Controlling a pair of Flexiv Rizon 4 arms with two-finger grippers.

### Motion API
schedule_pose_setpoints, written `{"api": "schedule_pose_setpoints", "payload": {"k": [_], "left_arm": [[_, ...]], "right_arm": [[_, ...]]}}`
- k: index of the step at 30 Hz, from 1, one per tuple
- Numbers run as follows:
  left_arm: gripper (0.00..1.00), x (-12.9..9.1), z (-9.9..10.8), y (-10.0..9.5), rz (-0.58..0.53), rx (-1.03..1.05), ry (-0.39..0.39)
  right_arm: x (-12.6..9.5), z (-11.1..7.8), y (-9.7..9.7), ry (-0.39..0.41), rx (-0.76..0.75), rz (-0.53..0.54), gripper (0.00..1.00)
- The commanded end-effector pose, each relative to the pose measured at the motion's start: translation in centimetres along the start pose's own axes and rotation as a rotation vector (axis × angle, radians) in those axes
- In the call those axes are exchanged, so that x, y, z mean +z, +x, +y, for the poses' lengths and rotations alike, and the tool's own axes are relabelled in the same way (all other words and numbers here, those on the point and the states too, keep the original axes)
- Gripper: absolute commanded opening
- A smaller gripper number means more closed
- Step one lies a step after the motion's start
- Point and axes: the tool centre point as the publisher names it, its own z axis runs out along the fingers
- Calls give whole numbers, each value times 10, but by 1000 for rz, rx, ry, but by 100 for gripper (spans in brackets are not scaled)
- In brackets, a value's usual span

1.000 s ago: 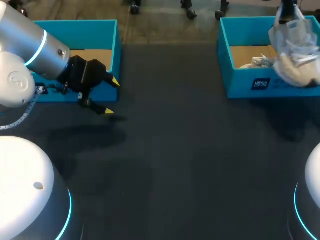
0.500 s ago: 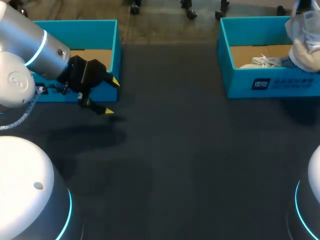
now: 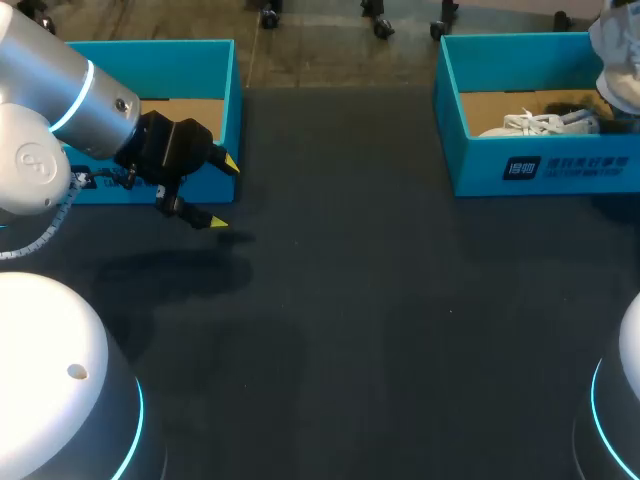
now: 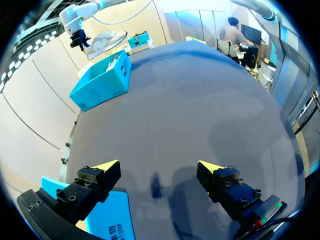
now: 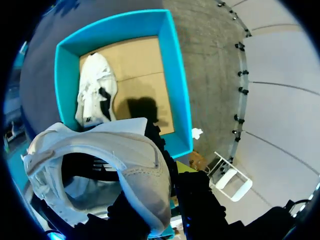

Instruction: Take the shoe out of the shoebox, open the shoe tongue, remove and reinsert the insole, then place the shoe into the shoebox

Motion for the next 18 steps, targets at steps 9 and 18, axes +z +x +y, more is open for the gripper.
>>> {"api": "schedule_pose_setpoints", "payload": {"k": [9,18], "left_arm": [[100,0,0,1,-1,1,-1],[100,0,0,1,-1,1,-1]], "right_arm": [[8,-15,-19,19,515,52,0],[8,-19,-2,47,860,44,0]]}}
